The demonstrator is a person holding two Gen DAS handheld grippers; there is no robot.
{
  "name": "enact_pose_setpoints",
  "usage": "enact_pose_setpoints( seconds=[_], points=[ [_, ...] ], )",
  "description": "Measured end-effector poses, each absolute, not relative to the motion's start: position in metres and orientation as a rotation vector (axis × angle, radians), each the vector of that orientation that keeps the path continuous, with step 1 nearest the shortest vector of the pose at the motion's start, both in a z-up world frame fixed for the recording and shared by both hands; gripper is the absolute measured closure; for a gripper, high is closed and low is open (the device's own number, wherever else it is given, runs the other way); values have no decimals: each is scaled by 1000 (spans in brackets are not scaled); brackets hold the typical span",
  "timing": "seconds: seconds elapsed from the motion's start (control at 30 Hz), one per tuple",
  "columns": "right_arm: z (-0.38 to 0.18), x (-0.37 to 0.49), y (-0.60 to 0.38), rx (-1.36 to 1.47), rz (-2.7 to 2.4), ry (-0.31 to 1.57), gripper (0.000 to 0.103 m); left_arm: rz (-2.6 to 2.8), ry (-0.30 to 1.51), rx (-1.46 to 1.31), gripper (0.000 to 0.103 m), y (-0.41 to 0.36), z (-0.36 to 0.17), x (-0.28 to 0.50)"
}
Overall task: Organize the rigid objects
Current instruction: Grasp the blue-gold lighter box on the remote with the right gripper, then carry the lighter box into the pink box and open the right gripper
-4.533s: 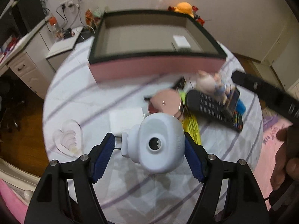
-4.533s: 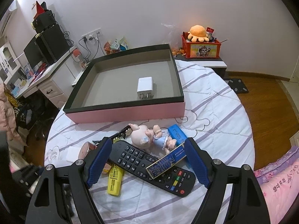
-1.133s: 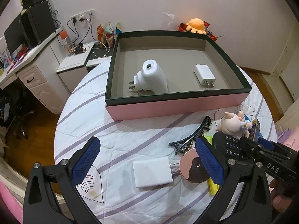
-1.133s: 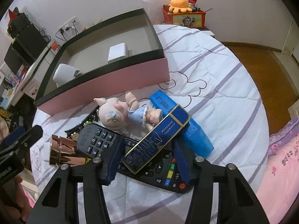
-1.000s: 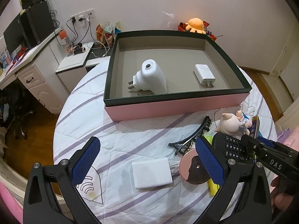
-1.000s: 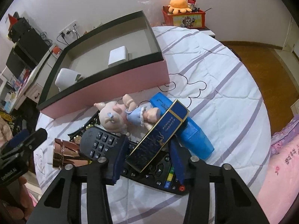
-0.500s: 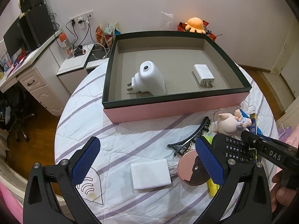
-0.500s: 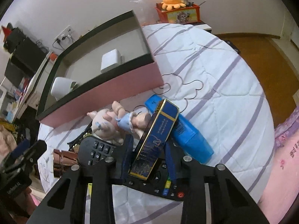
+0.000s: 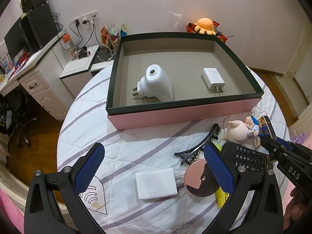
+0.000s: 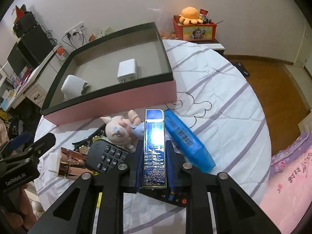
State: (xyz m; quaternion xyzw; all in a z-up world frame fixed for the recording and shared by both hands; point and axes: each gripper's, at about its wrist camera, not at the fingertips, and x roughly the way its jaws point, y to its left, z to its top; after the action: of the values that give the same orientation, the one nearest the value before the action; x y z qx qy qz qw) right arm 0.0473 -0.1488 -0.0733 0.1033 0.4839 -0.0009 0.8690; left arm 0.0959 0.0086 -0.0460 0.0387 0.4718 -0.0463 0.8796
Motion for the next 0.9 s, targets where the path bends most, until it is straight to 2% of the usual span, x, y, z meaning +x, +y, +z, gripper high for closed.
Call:
enact_pose_setpoints(
  seconds=[0.33, 0.53, 0.77, 0.9],
  points=[
    [-65, 46, -141, 193, 21, 993, 82, -84, 975, 76, 0, 12, -41, 95],
    [-37, 50, -129, 157, 67, 936, 82, -53, 948, 62, 0, 22, -26, 104],
    [-12, 99, -100, 99, 139, 880, 82, -11, 921, 69, 0, 31, -10, 130],
    [-18, 141, -82, 78, 179, 900, 82, 13, 920, 72, 0, 36, -9, 150]
  ],
)
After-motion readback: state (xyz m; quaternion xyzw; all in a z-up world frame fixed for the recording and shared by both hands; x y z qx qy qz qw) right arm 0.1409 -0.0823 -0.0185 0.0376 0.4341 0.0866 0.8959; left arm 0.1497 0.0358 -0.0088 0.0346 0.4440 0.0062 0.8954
